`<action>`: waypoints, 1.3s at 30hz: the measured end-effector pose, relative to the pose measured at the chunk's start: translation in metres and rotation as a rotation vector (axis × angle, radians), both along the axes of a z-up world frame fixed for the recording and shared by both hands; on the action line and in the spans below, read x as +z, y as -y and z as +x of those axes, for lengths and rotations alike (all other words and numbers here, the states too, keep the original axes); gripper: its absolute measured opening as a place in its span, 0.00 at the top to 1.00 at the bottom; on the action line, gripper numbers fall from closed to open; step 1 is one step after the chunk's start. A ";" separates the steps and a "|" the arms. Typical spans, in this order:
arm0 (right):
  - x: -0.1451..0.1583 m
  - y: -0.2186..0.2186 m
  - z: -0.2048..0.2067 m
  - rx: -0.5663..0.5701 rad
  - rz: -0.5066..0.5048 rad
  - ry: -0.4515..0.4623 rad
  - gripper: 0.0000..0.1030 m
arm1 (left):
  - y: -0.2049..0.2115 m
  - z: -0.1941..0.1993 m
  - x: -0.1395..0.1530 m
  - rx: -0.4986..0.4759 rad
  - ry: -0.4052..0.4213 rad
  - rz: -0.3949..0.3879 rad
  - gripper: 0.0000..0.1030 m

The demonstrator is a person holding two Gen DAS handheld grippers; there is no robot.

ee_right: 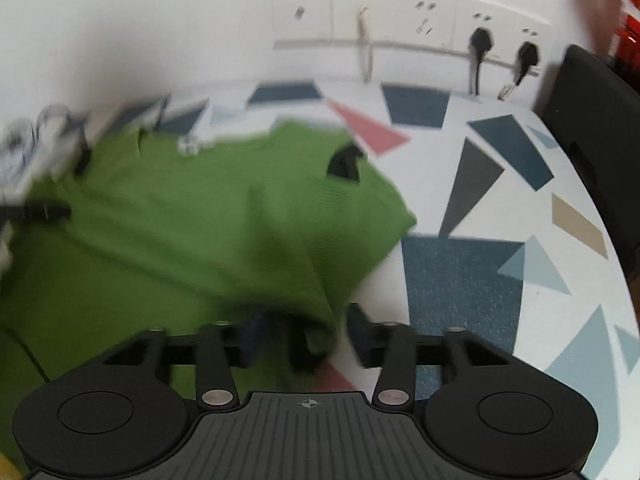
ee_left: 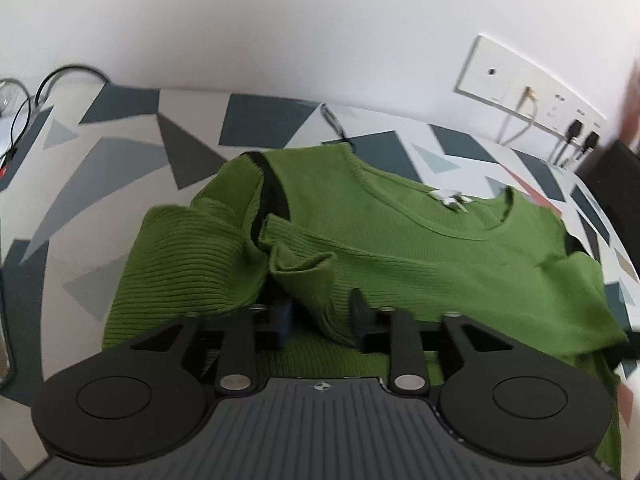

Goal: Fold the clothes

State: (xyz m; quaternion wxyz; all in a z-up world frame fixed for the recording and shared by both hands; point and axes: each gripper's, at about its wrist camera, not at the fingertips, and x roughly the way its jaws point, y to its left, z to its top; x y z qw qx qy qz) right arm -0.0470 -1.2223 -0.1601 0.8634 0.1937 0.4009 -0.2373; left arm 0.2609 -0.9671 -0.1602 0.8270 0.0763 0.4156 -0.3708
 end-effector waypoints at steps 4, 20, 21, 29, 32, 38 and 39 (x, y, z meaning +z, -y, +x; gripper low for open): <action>0.010 0.028 -0.001 -0.127 0.035 0.111 0.44 | -0.005 -0.014 0.018 0.016 0.141 0.029 0.42; -0.014 0.105 0.030 -0.387 0.017 0.085 0.98 | 0.053 -0.039 -0.013 -0.159 0.204 0.119 0.30; -0.012 0.110 0.031 -0.391 -0.003 0.083 0.98 | 0.054 -0.038 -0.017 -0.146 0.188 0.115 0.29; -0.024 0.135 0.050 -0.331 -0.063 0.013 0.99 | 0.072 -0.032 -0.024 -0.095 0.157 0.106 0.17; -0.033 0.135 0.053 -0.323 -0.036 -0.008 0.98 | 0.071 -0.030 -0.023 -0.085 0.144 0.098 0.16; -0.022 0.118 0.049 -0.312 -0.035 0.014 0.65 | 0.011 -0.039 0.005 -0.044 0.117 -0.032 0.16; -0.019 0.114 0.046 -0.322 -0.042 0.028 0.62 | -0.003 -0.039 0.011 -0.014 0.114 -0.050 0.16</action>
